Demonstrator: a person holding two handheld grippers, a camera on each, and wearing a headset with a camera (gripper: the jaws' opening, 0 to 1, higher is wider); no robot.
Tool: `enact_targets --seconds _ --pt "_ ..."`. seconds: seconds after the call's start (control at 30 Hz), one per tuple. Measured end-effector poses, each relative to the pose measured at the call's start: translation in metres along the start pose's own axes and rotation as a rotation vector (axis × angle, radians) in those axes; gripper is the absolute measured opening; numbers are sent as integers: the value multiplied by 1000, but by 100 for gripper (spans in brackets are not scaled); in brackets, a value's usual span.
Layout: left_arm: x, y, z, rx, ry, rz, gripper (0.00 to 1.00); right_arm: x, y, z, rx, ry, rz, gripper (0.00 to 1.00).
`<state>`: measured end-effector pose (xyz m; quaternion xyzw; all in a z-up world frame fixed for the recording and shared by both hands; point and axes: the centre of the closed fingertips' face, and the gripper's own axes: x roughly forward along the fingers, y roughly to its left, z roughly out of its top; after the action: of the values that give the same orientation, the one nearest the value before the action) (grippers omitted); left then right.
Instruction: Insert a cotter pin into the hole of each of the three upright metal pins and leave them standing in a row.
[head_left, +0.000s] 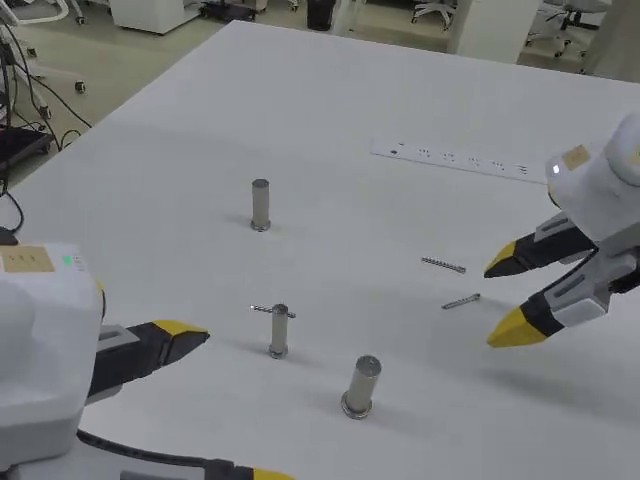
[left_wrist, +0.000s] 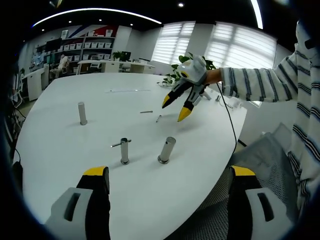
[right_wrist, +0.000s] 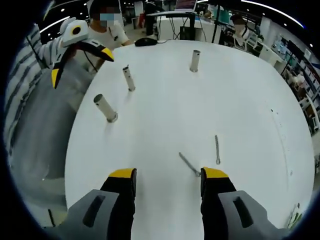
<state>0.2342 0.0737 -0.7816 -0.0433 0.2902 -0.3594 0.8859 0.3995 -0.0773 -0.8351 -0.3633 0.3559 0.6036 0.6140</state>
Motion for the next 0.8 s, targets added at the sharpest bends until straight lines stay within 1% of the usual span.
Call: enact_targets --seconds 0.03,0.13,0.2,0.3,0.33,0.4,0.43,0.5,0.57,0.67,0.73,0.8 --pt "0 0 1 -2 -5 0 99 2 -1 0 -15 13 11 49" --pt "0 2 1 -20 -7 1 98 6 -6 2 -15 15 25 48" --pt "0 3 1 -26 -9 2 96 9 -10 1 -13 26 36 44" --pt "0 5 2 -30 -16 7 96 13 -13 -2 -13 43 49 37" --pt "0 7 3 -20 -28 17 96 15 -14 -3 -13 51 55 37" --pt "-1 12 5 17 -41 47 95 18 -17 -5 -12 65 59 37" --pt "-1 13 3 24 -35 54 95 18 -17 -6 -13 69 62 35" --pt "-1 16 1 17 -26 64 94 20 -18 -7 -12 77 70 32" --pt "-1 17 0 14 -27 67 93 23 -17 -8 -12 88 82 29" --pt "-1 18 -1 8 -28 72 91 27 -20 -14 -37 132 74 24" --pt "-1 19 -1 6 -27 78 90 28 -21 -16 -41 144 74 19" --pt "-1 20 -2 2 -27 82 90 30 -20 -20 -41 164 79 17"
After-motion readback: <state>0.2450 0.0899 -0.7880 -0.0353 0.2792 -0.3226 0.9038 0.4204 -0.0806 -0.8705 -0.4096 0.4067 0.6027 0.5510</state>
